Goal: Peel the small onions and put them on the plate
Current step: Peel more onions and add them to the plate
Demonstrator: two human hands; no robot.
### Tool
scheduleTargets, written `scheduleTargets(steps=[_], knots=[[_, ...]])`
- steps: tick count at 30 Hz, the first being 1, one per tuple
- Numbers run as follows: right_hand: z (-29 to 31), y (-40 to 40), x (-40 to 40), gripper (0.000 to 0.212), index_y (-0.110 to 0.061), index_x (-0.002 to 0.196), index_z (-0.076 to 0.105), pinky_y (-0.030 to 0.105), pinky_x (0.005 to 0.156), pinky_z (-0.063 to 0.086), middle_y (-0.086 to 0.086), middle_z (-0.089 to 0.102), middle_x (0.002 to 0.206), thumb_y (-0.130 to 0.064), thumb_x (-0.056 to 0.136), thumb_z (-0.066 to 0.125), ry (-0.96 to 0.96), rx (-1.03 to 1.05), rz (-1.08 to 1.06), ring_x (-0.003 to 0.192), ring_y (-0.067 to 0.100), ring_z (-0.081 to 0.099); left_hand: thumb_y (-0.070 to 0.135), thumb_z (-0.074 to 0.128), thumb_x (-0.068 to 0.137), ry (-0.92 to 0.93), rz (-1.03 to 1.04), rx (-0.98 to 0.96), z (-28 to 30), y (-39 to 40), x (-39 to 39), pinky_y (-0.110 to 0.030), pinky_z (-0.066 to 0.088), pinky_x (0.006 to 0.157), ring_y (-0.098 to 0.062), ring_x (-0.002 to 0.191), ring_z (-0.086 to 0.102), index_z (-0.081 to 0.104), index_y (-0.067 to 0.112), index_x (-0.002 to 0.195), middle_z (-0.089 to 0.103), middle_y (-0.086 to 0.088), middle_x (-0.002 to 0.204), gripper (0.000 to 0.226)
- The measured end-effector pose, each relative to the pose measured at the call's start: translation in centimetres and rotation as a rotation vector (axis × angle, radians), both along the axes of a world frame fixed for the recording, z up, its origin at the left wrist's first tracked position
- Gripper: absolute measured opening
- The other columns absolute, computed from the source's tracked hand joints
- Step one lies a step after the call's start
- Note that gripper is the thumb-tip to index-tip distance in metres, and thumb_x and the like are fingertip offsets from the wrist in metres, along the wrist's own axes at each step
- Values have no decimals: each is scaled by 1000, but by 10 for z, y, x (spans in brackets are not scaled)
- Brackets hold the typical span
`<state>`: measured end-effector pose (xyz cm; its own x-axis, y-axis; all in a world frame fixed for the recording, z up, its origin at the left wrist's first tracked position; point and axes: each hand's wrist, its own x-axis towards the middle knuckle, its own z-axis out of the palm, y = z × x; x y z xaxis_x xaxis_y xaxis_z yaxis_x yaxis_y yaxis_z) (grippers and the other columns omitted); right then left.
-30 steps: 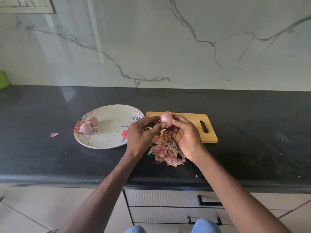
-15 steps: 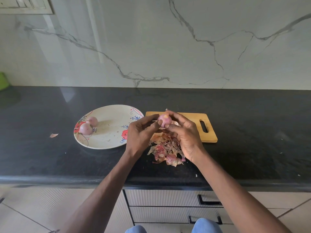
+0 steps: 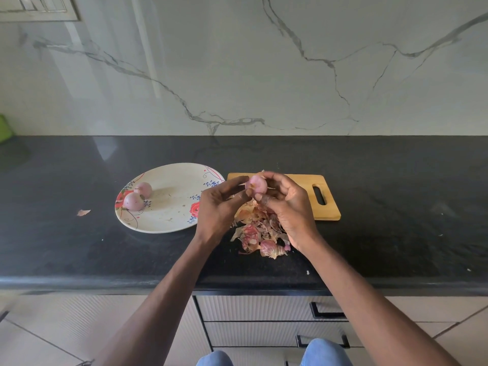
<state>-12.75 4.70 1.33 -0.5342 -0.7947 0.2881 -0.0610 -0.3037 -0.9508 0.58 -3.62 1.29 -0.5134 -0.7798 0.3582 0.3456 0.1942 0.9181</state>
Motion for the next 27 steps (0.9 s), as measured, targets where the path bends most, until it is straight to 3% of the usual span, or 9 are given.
scheduleTargets(steps=[4,13,21,27], knots=[[-1,0,0,45,-13,118,72,32,84,60,1,75,110,-11,75,86,53,4,-54,100,16,72,0,69,90,-1,51,53,-1,-2,0,-36,60,84,-31,93,75,76,8,107,78,-12,98,20],[-2,-1,-1,40,-15,114,71,31,88,59,4,74,114,0,78,81,63,8,-1,105,16,71,1,68,91,-17,37,71,-2,-7,2,-38,60,83,-30,88,75,75,-1,105,77,-18,96,16],[-7,-3,-5,44,-8,120,70,20,80,57,-6,73,107,-1,78,81,181,35,-41,99,5,72,-2,68,90,-38,49,56,-1,-6,2,-39,61,82,-31,85,75,77,2,99,77,-17,92,14],[-12,-6,-4,49,-5,125,68,25,84,59,6,74,115,-8,79,83,283,38,-75,102,10,72,12,73,88,-151,198,-82,-8,-1,0,-41,61,78,-27,80,76,80,26,89,78,-5,82,16]])
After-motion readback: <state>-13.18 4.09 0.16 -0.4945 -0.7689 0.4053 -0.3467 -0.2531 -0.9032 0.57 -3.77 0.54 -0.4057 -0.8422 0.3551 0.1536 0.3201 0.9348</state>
